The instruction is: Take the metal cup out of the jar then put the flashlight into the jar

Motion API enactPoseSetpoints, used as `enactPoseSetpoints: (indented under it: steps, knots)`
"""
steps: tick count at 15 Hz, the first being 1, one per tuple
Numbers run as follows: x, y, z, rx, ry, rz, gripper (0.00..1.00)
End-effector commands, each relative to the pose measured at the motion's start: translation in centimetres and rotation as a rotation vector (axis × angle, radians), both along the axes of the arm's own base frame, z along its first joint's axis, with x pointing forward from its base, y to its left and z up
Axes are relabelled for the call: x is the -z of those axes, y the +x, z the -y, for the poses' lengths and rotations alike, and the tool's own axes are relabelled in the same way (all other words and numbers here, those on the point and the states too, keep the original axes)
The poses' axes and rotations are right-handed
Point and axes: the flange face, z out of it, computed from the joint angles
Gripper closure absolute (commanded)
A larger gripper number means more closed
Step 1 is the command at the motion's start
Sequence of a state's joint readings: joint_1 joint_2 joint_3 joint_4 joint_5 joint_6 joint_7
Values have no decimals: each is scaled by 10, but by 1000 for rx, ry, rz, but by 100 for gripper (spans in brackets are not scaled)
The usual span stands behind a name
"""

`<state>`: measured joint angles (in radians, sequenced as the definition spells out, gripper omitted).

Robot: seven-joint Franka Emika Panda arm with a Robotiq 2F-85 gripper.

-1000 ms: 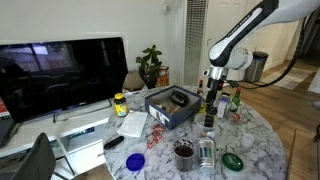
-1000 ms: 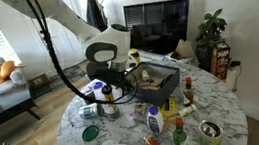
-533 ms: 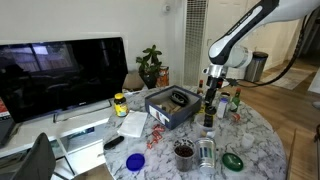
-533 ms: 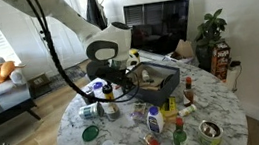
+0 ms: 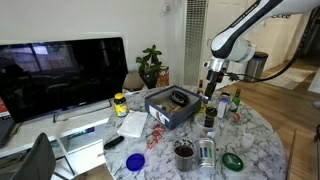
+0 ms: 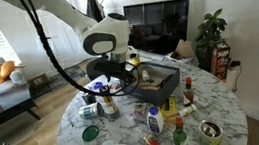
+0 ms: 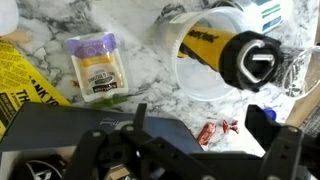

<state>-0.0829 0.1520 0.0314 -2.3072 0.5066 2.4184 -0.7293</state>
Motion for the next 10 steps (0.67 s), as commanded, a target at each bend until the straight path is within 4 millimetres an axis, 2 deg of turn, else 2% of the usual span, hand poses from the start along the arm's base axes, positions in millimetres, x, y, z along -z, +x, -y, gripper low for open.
enactPoseSetpoints:
  steps: [1,7,10]
  knots:
    - [18,-8,6,-1,-10,-33,0]
    - [58,-10,2,-16,-17,-108,2]
    - [71,-11,1,-25,-26,-129,4]
